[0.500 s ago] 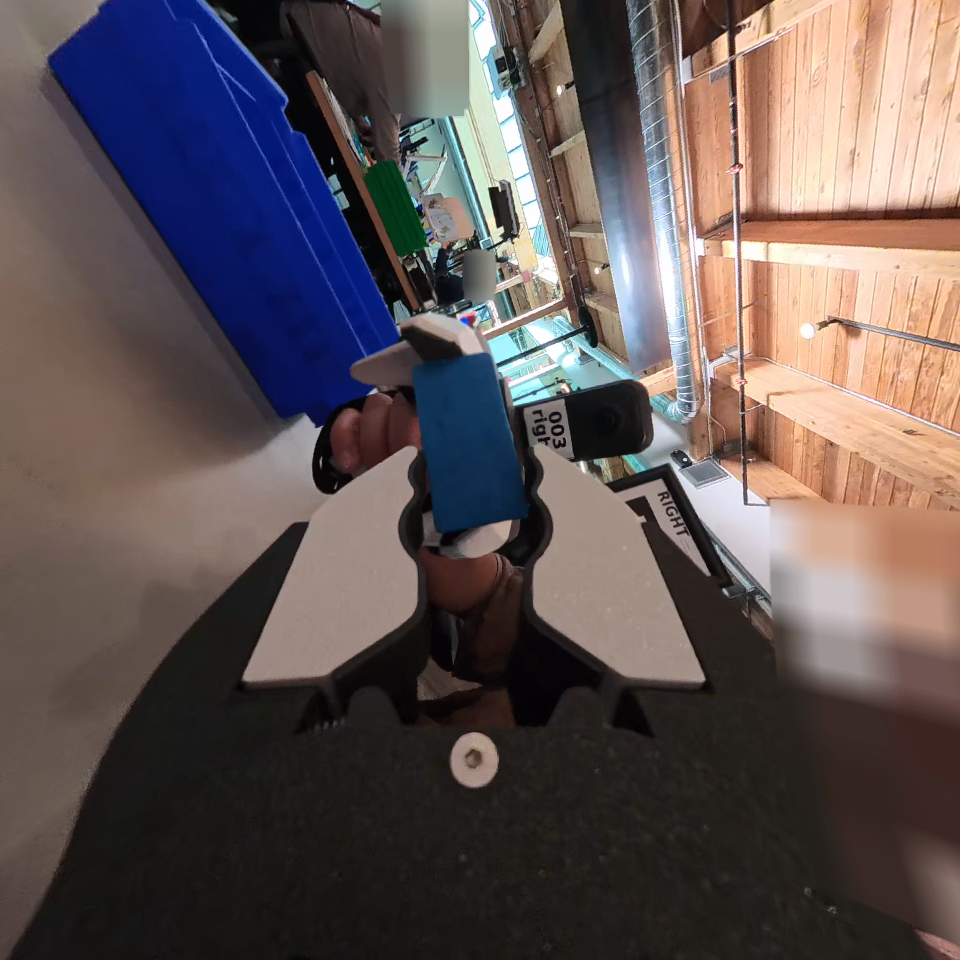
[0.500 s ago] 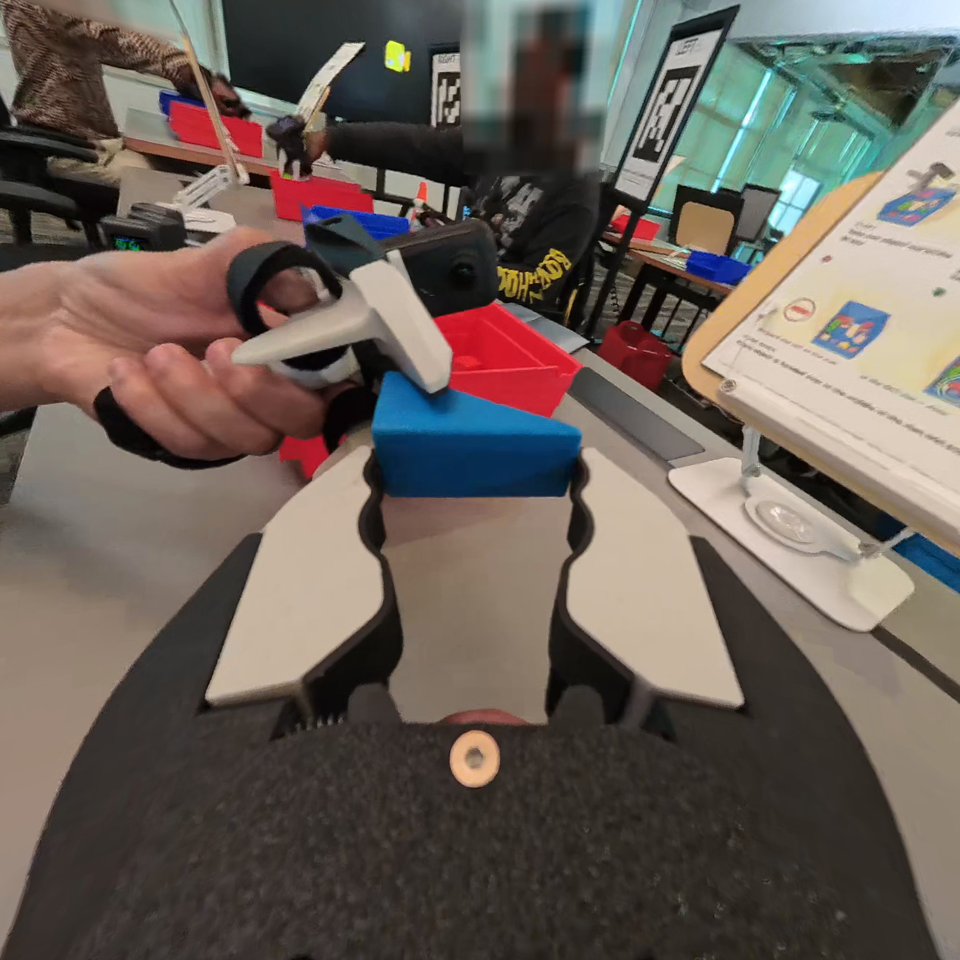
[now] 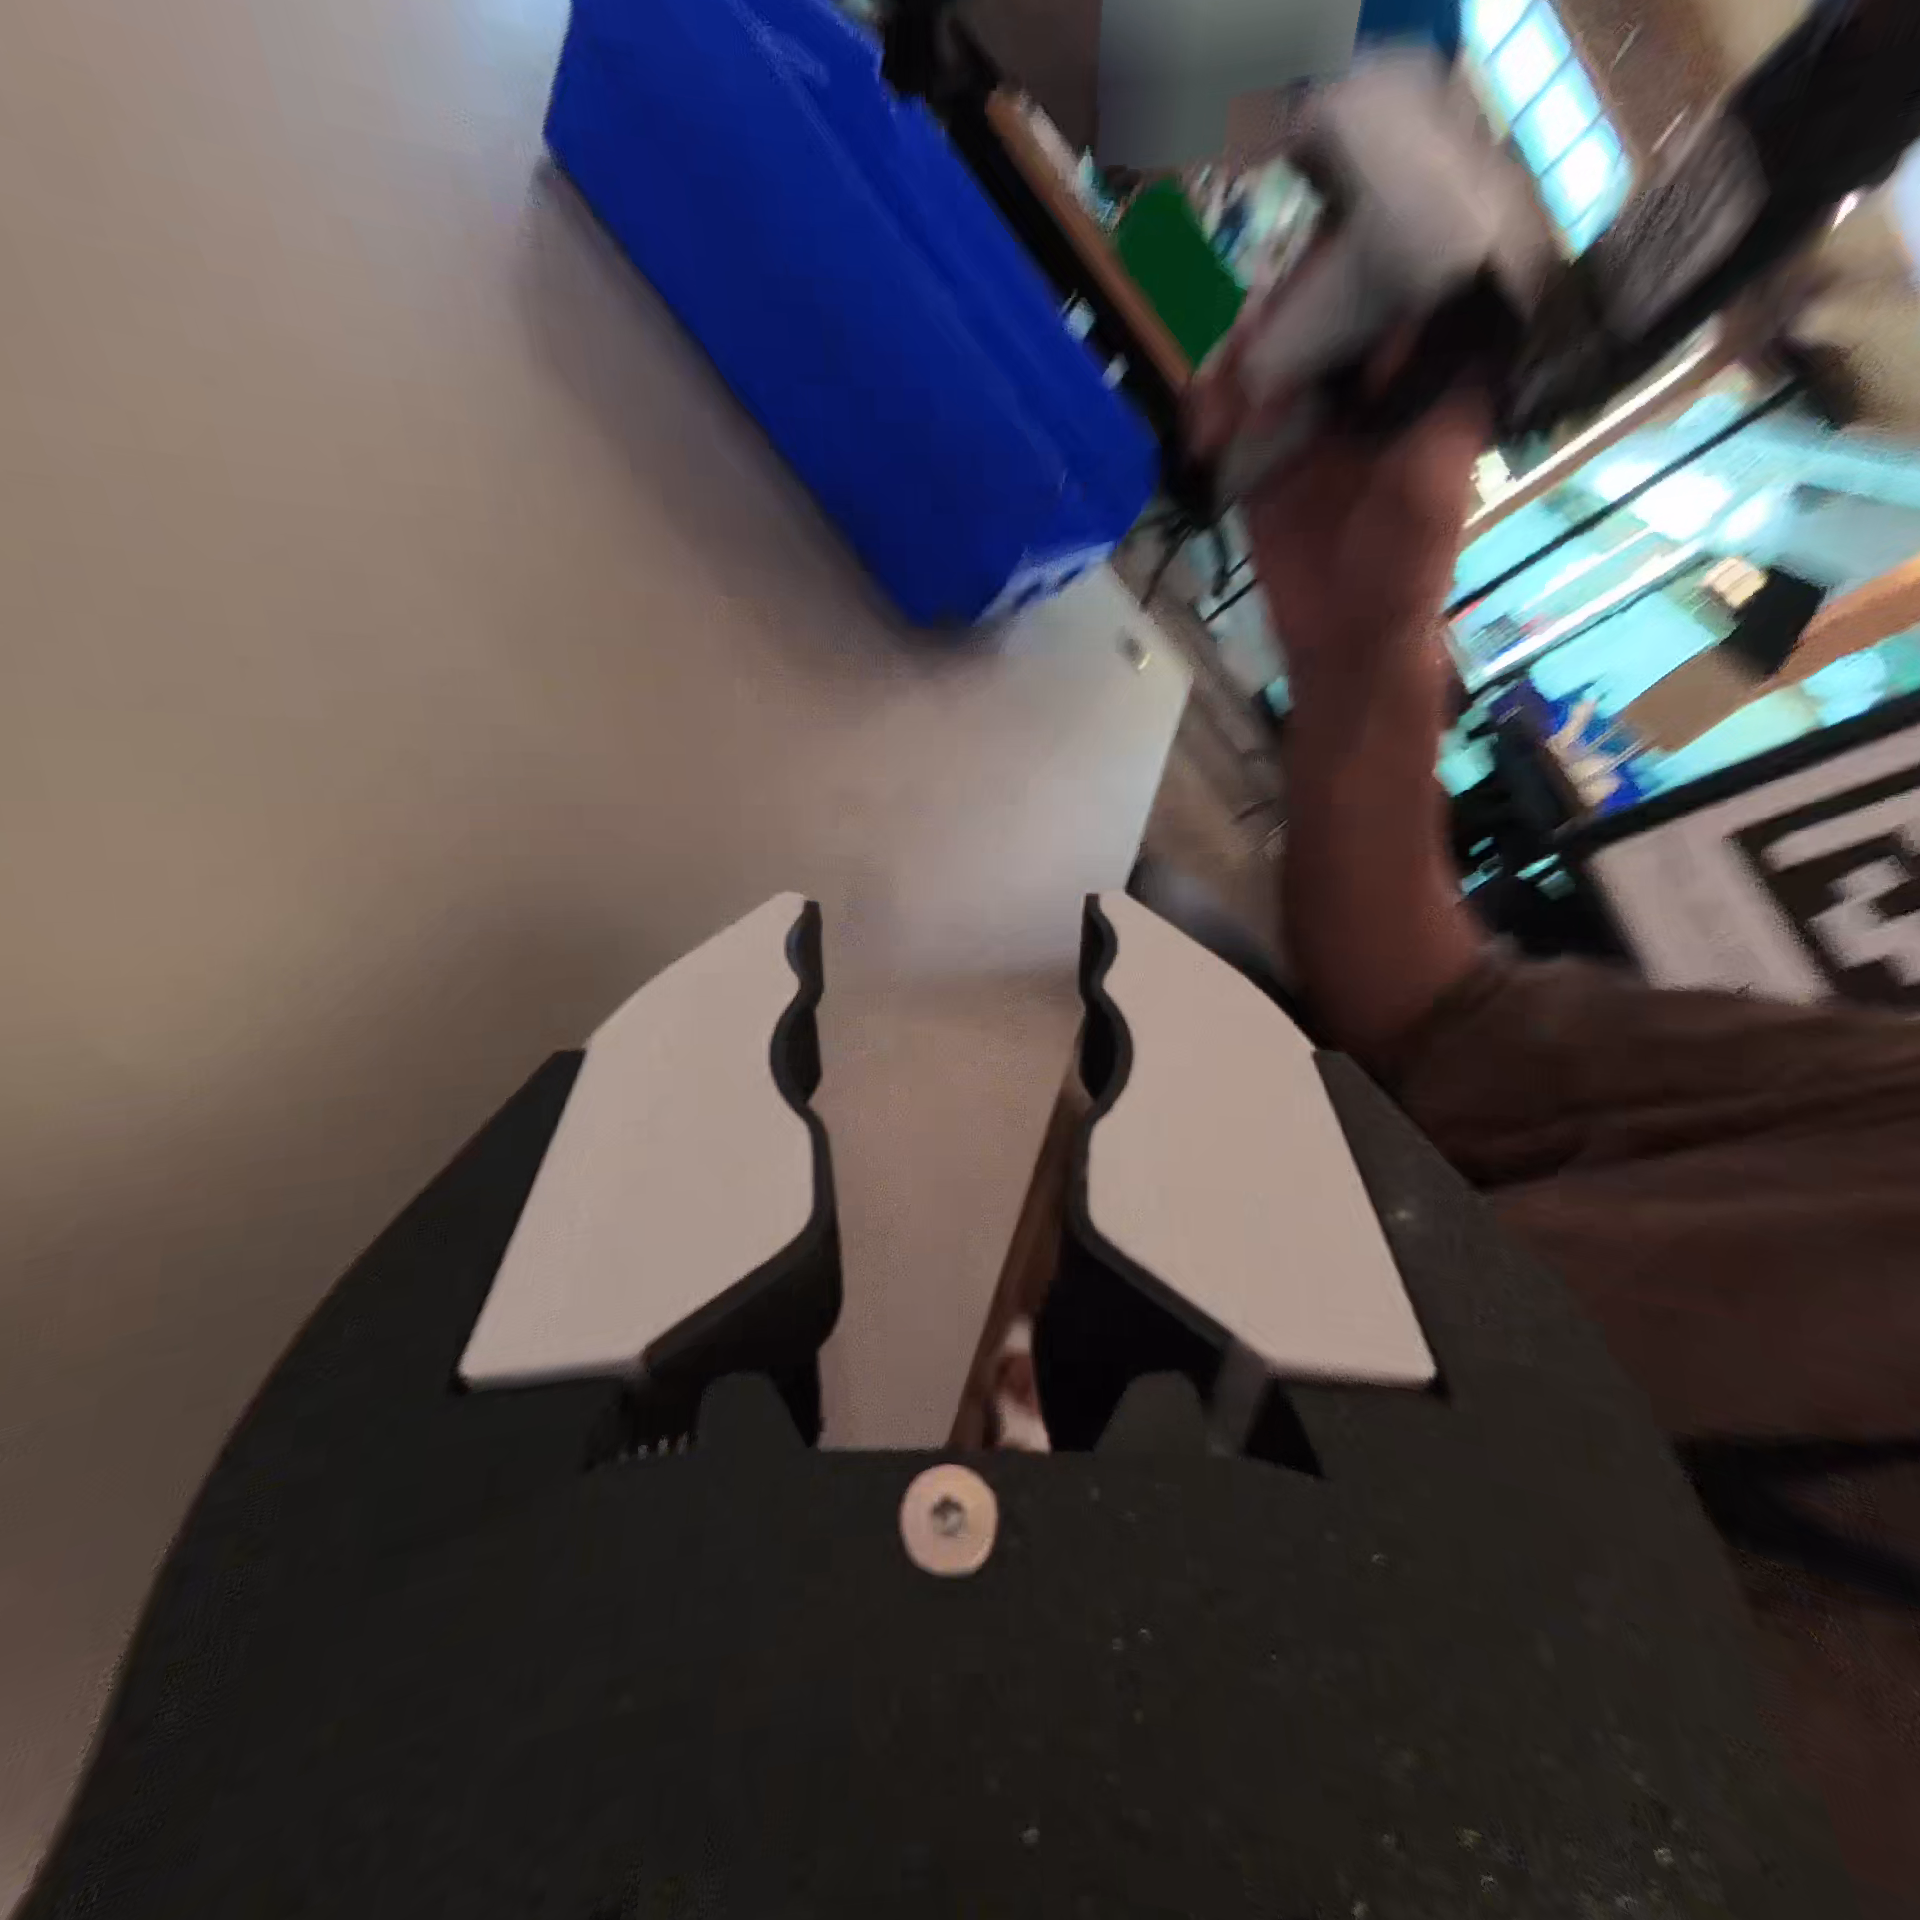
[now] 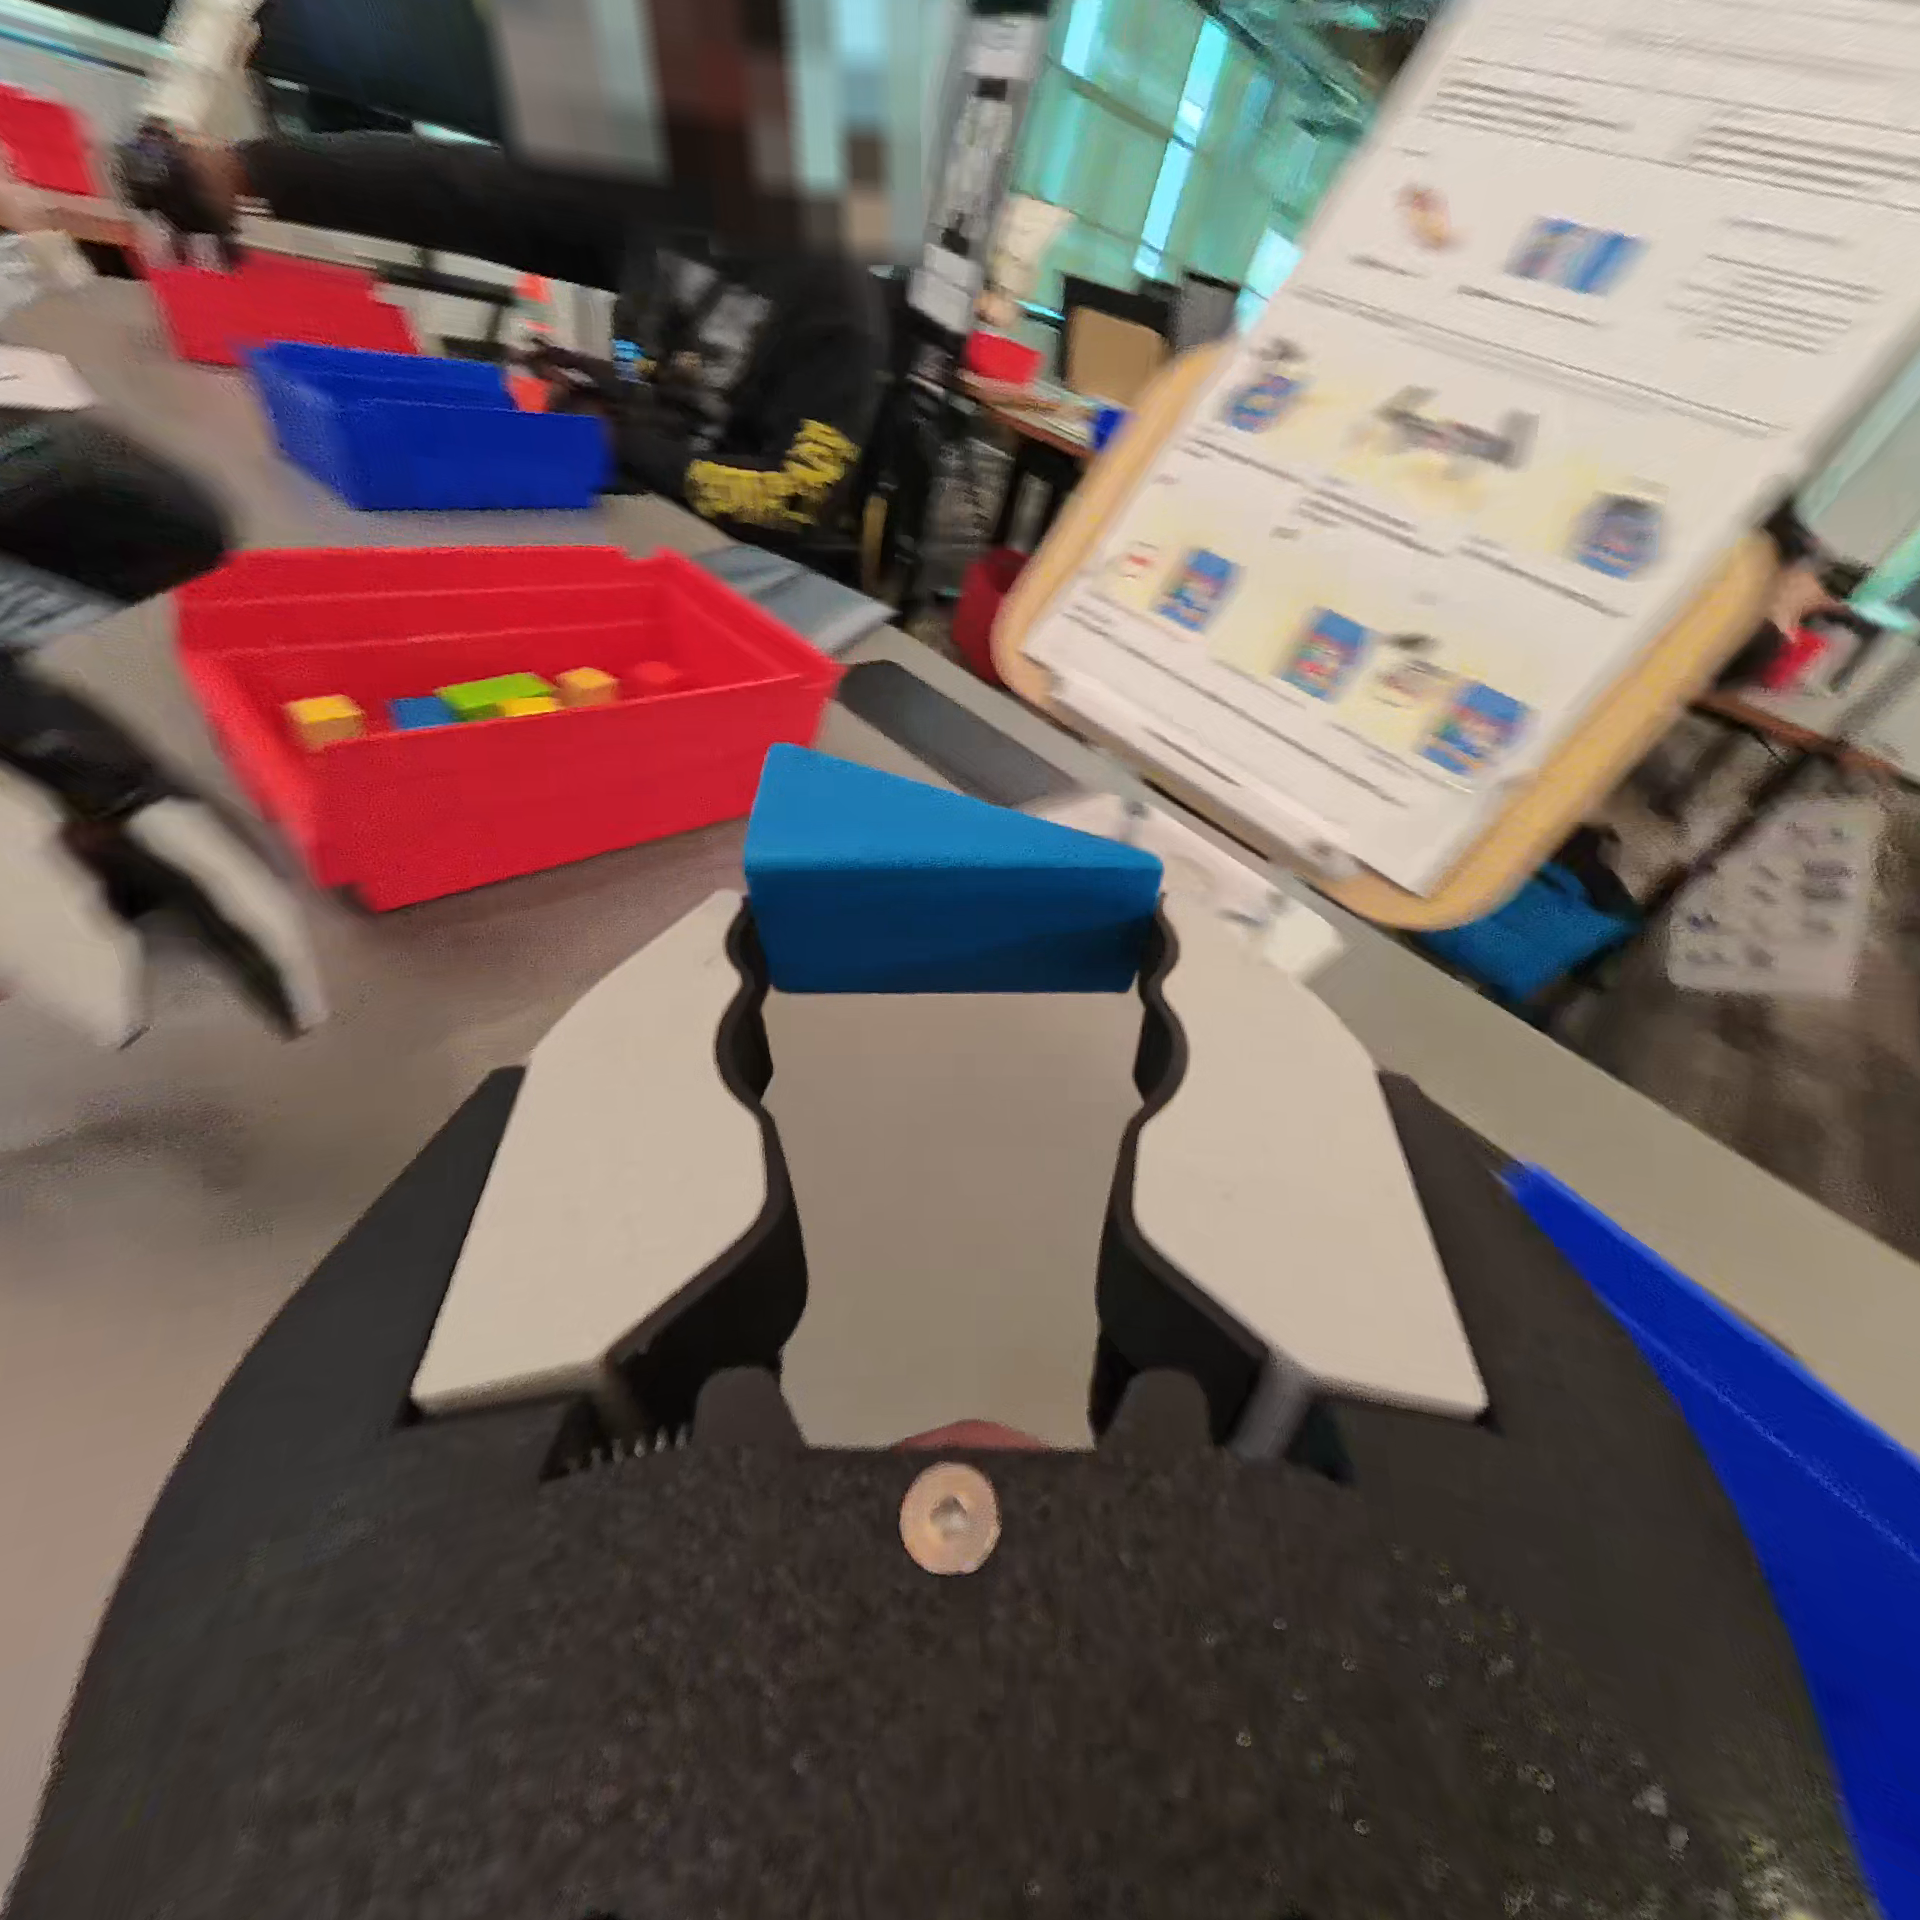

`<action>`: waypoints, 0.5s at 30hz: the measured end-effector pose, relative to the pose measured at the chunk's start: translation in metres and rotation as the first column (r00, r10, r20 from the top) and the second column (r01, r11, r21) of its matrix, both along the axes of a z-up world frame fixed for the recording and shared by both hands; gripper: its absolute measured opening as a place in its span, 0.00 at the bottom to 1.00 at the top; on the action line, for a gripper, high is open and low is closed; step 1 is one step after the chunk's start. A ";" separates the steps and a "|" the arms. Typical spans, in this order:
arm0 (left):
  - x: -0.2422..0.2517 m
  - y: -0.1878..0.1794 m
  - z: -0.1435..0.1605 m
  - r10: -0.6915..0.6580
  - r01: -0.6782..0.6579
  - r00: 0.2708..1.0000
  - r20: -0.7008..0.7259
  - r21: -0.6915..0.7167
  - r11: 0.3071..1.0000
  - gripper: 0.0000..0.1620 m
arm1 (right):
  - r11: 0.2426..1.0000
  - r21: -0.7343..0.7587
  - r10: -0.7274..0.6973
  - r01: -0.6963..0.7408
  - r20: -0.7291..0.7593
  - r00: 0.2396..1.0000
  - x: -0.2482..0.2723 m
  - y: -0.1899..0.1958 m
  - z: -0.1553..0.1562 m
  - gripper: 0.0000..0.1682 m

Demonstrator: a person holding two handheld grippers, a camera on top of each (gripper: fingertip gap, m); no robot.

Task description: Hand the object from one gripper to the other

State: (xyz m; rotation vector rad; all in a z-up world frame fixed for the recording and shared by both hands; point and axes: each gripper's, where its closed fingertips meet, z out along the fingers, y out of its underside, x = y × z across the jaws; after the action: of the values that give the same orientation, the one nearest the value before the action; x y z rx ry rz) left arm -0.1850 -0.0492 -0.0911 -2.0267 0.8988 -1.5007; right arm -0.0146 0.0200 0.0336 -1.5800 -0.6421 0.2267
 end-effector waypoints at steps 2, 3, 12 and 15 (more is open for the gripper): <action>-0.011 -0.015 -0.021 0.009 0.000 0.996 -0.092 0.094 0.996 0.28 | 0.986 -0.091 -0.145 0.142 -0.031 0.989 0.059 -0.001 0.020 0.41; -0.014 -0.018 -0.024 0.023 -0.011 0.994 -0.103 0.112 0.994 0.28 | 0.965 -0.156 -0.219 0.212 -0.031 0.975 0.089 0.000 0.021 0.41; -0.017 -0.020 -0.029 -0.017 0.022 0.996 -0.092 0.054 0.998 0.27 | 0.449 -0.780 -0.468 0.437 0.211 0.858 0.226 0.038 -0.120 0.41; -0.017 -0.021 -0.029 -0.022 0.029 0.994 -0.104 0.066 0.997 0.27 | 0.313 -0.881 -0.452 0.356 0.191 0.871 0.221 0.052 -0.156 0.41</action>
State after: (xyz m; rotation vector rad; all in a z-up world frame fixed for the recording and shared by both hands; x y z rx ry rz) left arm -0.2021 -0.0701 -0.1201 -2.0666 1.0055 -1.3709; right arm 0.2060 0.0724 -0.1226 -2.7311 0.0765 0.2792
